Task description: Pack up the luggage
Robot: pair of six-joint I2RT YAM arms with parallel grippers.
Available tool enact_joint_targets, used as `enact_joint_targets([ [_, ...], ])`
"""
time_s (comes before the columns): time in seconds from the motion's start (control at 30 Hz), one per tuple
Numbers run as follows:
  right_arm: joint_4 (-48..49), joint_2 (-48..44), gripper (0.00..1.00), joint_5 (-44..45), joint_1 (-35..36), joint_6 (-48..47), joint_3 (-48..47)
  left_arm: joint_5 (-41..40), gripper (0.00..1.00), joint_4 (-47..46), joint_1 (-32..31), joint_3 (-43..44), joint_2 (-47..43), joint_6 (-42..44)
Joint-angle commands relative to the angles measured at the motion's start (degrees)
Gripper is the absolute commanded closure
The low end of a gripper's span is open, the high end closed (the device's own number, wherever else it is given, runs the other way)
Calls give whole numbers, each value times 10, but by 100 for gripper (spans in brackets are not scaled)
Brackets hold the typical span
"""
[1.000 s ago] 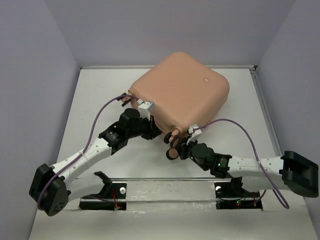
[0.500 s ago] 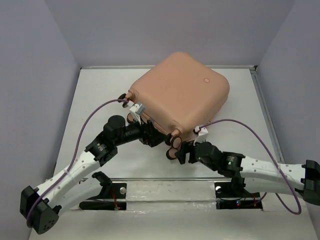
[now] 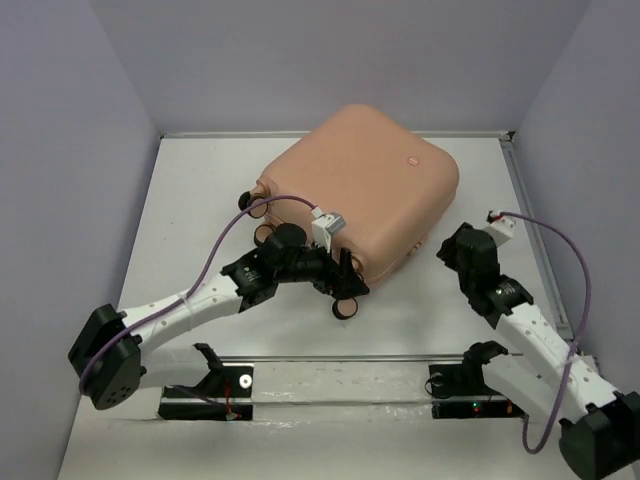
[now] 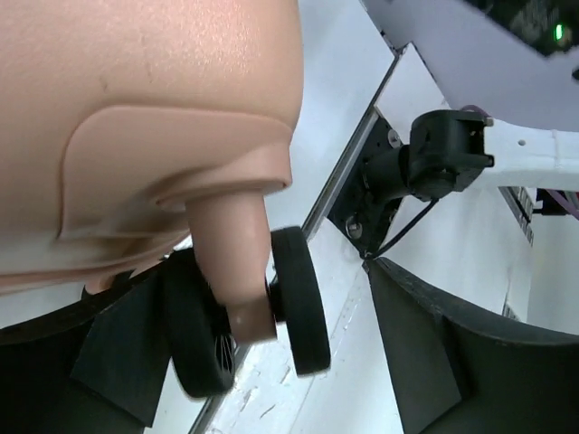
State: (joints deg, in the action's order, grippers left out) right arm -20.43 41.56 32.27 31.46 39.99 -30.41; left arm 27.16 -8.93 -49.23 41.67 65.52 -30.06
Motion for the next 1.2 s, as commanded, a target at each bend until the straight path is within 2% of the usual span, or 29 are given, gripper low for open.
enact_joint_targets([
  [0.0,171,109,43,-198,-212,-98,-46,-20,34,-34,-20,50,50,17],
  [0.03,199,140,41,-236,-253,-103,-56,-24,47,-38,-31,55,59,16],
  [0.07,249,214,37,-290,-253,-119,-74,-30,73,-43,-39,69,80,18],
  [0.1,259,257,36,-322,-253,-133,-133,-32,85,-43,-46,77,91,20],
  [0.13,276,299,34,-418,-253,-151,-162,-34,94,-48,-62,85,115,22],
  [0.17,292,371,34,-464,-253,-153,-187,-34,94,-52,-73,100,127,21],
  [0.23,329,429,34,-532,-238,-144,-229,-35,94,-65,-95,114,151,18],
  [0.27,333,456,34,-558,-210,-145,-282,-34,94,-81,-117,132,174,11],
  [0.37,287,548,29,-564,-172,-161,-397,-27,94,-102,-144,179,224,4],
  [0.43,267,556,26,-545,-172,-141,-424,-24,94,-108,-146,201,246,1],
  [0.53,227,520,16,-507,-184,-152,-425,-43,94,-95,-144,241,250,11],
  [0.67,208,443,9,-502,-184,-175,-359,-45,94,-105,-129,284,254,-2],
  [0.73,214,418,8,-519,-184,-181,-318,-43,94,-113,-123,304,262,-10],
  [0.77,223,410,8,-570,-184,-188,-308,-41,94,-122,-122,315,273,-19],
  [0.83,227,404,7,-611,-184,-184,-301,-19,94,-132,-124,361,292,-35],
  [0.9,209,382,7,-583,-184,-183,-294,1,94,-135,-125,409,324,-57],
  [0.93,206,366,8,-538,-184,-189,-272,1,93,-128,-124,419,328,-61],
  [1.0,171,302,23,-473,-184,-193,-242,-24,59,-72,-125,437,311,-41],
  [1.03,171,275,31,-472,-189,-191,-224,-42,41,-72,-124,442,311,-22],
  [1.07,166,246,52,-463,-189,-178,-203,-61,12,-4,-124,448,289,-3],
  [1.13,171,159,65,-467,-189,-150,-133,-130,1,85,-118,453,240,47],
  [1.17,175,133,66,-470,-189,-143,-109,-148,1,105,-112,445,215,54],
])
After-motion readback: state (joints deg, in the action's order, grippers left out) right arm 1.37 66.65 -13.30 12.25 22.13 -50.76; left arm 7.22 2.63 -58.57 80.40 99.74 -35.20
